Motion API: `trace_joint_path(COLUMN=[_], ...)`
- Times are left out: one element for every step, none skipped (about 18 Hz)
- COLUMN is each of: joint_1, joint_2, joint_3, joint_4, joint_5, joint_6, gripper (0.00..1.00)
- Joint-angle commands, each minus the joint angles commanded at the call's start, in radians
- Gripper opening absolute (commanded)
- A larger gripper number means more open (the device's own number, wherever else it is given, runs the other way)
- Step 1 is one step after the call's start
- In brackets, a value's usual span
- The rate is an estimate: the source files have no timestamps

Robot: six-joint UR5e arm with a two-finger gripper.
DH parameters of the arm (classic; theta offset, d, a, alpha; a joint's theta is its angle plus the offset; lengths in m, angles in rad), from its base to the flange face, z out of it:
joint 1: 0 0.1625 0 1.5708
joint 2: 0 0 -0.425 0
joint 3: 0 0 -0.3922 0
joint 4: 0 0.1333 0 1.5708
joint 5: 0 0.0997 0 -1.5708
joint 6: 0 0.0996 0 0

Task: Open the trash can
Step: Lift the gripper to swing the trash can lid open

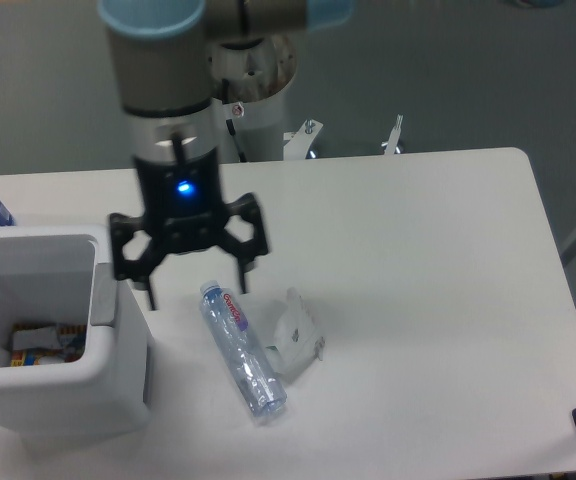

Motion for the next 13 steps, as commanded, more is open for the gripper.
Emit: trace_joint_path(joint_1=[0.021, 0.035, 0.055, 0.074, 0.095, 0.112, 0.129, 0.143, 0.153, 0.164, 0.184, 0.202, 0.210], joint_2=[0.015, 0.018, 0.025, 0.032, 0.040, 0.049, 0.057, 0.064, 0.071, 0.086, 0.097, 0.100, 0.100], joint_3=[-0.011, -0.012, -0.012, -0.014, -0.014, -0.017, -0.023, -0.032, -0.046, -0.064, -0.077, -0.086, -0.086], joint_4=[-0.006, -0.026, -0.063, -0.110, -0.164, -0.214, -0.254, -0.274, -0.279, -0.278, -0.278, -0.276, -0.275], joint_5=[0.064, 0.085, 0.088, 0.090, 0.090, 0.094, 0.115, 0.146, 0.165, 0.168, 0.162, 0.157, 0.156], joint_6=[0.055, 0.109, 0.182, 0.262, 0.349, 0.438, 0.530, 0.610, 0.668, 0.707, 0.735, 0.756, 0.769], gripper=[1.00, 1.00, 1.00, 1.00, 1.00, 1.00, 1.00, 1.00, 1.00, 1.00, 1.00, 1.00, 1.00])
